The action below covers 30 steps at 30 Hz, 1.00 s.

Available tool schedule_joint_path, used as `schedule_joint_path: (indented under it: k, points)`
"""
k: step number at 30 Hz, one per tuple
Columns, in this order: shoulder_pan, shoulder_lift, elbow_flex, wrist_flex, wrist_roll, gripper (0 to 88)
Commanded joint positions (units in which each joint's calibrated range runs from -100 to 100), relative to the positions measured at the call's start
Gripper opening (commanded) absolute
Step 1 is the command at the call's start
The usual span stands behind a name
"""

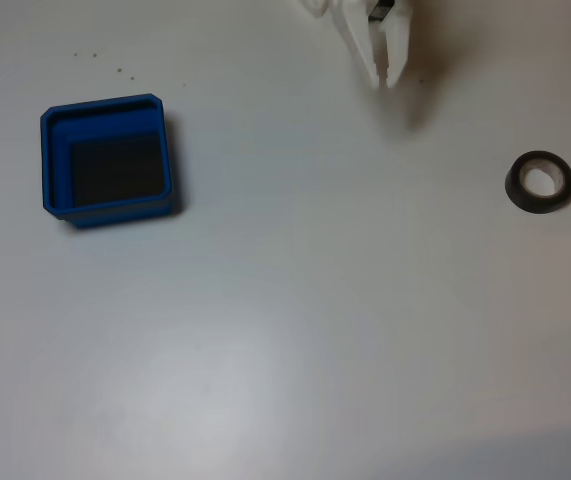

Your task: Pick the black tape roll and drop it in the blue box

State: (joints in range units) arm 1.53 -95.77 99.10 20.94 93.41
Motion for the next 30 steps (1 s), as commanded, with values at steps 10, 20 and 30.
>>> schedule_joint_path:
  k: [10, 20, 30]
  points:
    - [0.1, -3.1, 0.9, -0.6, -0.2, 0.9]
    - [0.1, -3.1, 0.9, -0.6, -0.2, 0.9]
    - [-0.3, -3.1, 0.9, -0.6, -0.2, 0.9]
